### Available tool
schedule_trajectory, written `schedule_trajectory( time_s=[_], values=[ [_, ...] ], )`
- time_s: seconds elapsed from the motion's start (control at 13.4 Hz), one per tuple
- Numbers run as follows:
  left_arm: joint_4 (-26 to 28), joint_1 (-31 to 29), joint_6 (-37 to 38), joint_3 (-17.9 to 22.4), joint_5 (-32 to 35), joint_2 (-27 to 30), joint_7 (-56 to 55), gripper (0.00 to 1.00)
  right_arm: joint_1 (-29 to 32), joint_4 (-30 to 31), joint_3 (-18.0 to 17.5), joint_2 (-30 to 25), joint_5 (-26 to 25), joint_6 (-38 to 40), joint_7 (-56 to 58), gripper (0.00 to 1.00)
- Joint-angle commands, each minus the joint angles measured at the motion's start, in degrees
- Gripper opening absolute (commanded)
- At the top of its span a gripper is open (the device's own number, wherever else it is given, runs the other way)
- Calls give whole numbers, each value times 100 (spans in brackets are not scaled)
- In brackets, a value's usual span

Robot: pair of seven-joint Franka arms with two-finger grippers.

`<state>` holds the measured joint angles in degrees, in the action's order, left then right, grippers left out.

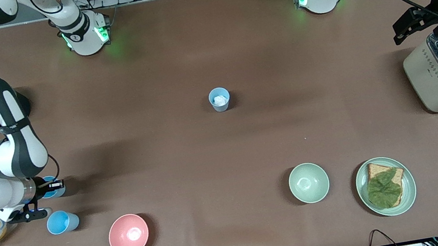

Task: Stack blue cups with both arms
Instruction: 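Grasp the blue cup beside the food box with the right gripper, then carry the held blue cup with the right gripper above the center cup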

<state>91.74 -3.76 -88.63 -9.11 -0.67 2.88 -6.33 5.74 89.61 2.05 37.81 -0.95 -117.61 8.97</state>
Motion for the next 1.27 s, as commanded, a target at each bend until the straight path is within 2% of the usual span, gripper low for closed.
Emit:
schedule_trajectory(
  time_s=[0.0, 0.15, 0.22, 0.52, 0.67, 0.97, 1.2],
  values=[
    [20, -46, 64, -12, -56, 142, 88, 100, 59, 22, -47, -124, 16, 36, 367, 0],
    [-392, -54, 320, -38, -21, -85, 88, 100, 7, -13, -56, -317, 25, 62, 561, 0],
    [-412, -46, 320, -47, -21, -112, 88, 100, -37, -74, -82, -431, 33, 271, 536, 0],
    [-429, -54, 320, -47, -21, -113, 149, 100, -853, -837, -91, -617, 103, 1738, 133, 0],
    [-429, -72, 364, -38, -12, -113, 202, 100, -1405, -1006, -144, -617, 139, 2092, -1004, 0],
    [-429, -125, 364, -29, -3, -130, 351, 100, -2776, -1111, -206, -617, 375, 2049, -3362, 0],
    [-447, -98, 373, -29, -38, -192, 351, 100, -3831, -1436, -214, -626, 508, 2004, -3884, 0]
  ],
)
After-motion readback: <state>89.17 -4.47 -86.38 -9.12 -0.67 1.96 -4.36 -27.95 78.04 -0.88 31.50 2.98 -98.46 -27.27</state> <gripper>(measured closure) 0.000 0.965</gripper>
